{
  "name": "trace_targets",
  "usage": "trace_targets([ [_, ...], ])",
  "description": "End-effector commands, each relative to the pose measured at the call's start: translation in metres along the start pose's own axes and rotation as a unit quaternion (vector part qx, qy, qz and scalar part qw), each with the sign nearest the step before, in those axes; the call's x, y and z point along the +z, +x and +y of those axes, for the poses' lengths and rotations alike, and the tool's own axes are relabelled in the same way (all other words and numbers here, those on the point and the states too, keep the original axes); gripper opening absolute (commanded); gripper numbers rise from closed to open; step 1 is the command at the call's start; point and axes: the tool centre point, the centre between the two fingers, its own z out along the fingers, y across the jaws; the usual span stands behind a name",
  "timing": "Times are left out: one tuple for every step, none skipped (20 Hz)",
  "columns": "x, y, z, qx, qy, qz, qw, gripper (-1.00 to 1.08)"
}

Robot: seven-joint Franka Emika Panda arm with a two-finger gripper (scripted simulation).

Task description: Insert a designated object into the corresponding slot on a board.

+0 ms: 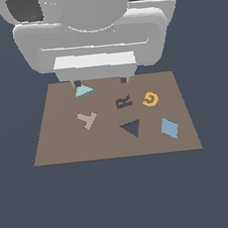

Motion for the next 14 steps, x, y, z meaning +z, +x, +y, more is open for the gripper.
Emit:
trace_targets([
  [0.0,0.0,0.0,0.0,0.0,0.0,1.0,1.0],
  [0.0,0.0,0.0,0.0,0.0,0.0,1.0,1.0],
  [0.001,-0.001,0.0,0.0,0.0,0.0,1.0,1.0],
  [0.002,-0.002,0.001,0.001,0.0,0.0,1.0,1.0],
  [0.003,-0.003,0.002,0.001,0.0,-0.001,1.0,1.0],
  [0.005,-0.004,0.003,0.002,0.001,-0.001,1.0,1.0],
  [0.008,-0.006,0.004,0.002,0.001,-0.002,1.0,1.0],
  [0.011,-0.009,0.005,0.003,0.001,-0.003,1.0,1.0],
  [0.014,-0.011,0.007,0.004,0.001,-0.003,1.0,1.0],
  [0.018,-0.014,0.009,0.005,0.002,-0.004,1.0,1.0],
  [0.022,-0.018,0.011,0.006,0.002,-0.005,1.0,1.0],
  [0.027,-0.022,0.013,0.008,0.003,-0.006,0.9999,1.0],
  [0.032,-0.026,0.016,0.009,0.003,-0.008,0.9999,1.0],
  [0.038,-0.031,0.019,0.011,0.004,-0.009,0.9999,1.0],
])
